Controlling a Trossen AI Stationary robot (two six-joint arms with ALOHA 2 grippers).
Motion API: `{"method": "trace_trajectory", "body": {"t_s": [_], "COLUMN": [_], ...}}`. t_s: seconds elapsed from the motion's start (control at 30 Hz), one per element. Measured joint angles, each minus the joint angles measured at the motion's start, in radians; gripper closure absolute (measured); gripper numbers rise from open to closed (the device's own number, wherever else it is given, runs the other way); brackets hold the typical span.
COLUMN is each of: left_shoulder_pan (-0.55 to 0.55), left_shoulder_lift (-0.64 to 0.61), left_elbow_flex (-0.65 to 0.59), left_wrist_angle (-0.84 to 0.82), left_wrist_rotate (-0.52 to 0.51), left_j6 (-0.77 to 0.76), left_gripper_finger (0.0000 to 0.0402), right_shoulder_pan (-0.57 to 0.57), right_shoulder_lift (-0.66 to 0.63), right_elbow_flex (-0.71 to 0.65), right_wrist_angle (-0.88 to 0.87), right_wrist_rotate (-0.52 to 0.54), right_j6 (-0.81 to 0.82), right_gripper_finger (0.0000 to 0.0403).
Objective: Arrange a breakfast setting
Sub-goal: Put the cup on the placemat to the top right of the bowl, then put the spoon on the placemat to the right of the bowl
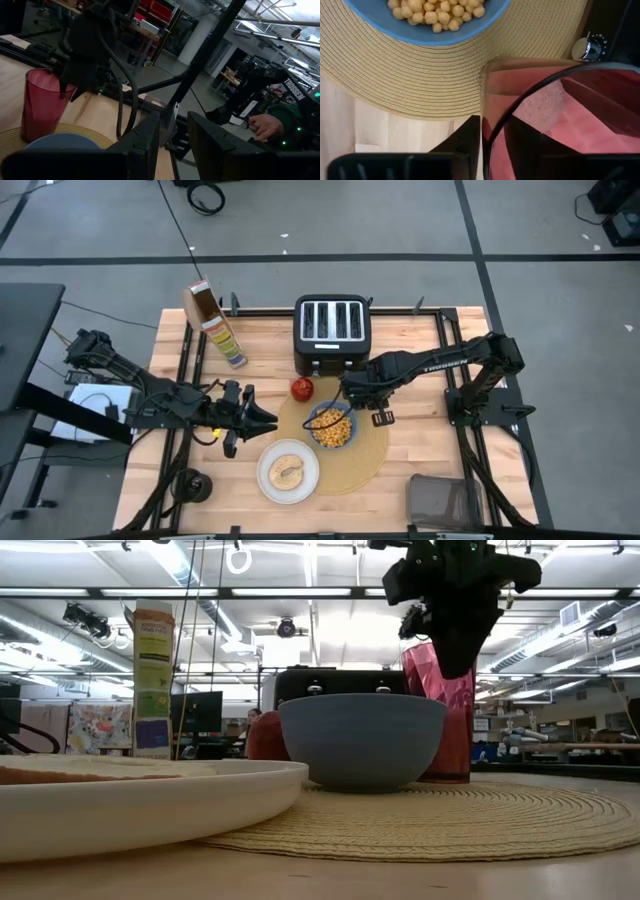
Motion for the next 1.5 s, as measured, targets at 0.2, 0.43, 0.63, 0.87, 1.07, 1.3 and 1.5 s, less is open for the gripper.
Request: {"method": "trace_trajectory", "body": {"t_s": [0.2,0.43,0.63,0.87,1.07,1.3,1.5], "left_shoulder_pan": [0.0,0.0,0.0,-0.036,-0.112,-0.268,-0.388], "left_shoulder_lift": [0.0,0.0,0.0,0.078,0.177,0.251,0.292], "left_elbow_flex": [0.0,0.0,0.001,0.225,0.528,0.692,0.692], "left_wrist_angle": [0.0,0.002,0.084,-0.092,-0.617,-1.084,-1.31], "left_wrist_rotate": [0.0,0.0,0.001,0.014,0.063,0.251,0.395], "left_j6": [-0.02,-0.019,-0.023,0.088,-0.063,-0.574,-0.986], "left_gripper_finger": [0.0294,0.0294,0.0297,0.0318,0.0335,0.0342,0.034], "right_shoulder_pan": [0.023,0.055,0.076,0.081,0.085,0.108,0.111], "right_shoulder_lift": [-0.009,-0.083,-0.176,-0.313,-0.408,-0.443,-0.413], "right_elbow_flex": [0.0,0.0,0.044,0.091,0.091,0.091,0.091], "right_wrist_angle": [-0.021,-0.009,-0.009,0.217,0.398,0.39,0.39], "right_wrist_rotate": [0.0,0.019,0.025,0.058,0.08,0.152,0.154], "right_j6": [0.029,0.087,0.182,0.277,0.305,0.313,0.312], "right_gripper_finger": [0.0275,0.0262,0.0261,0.0261,0.0261,0.0263,0.0263]}}
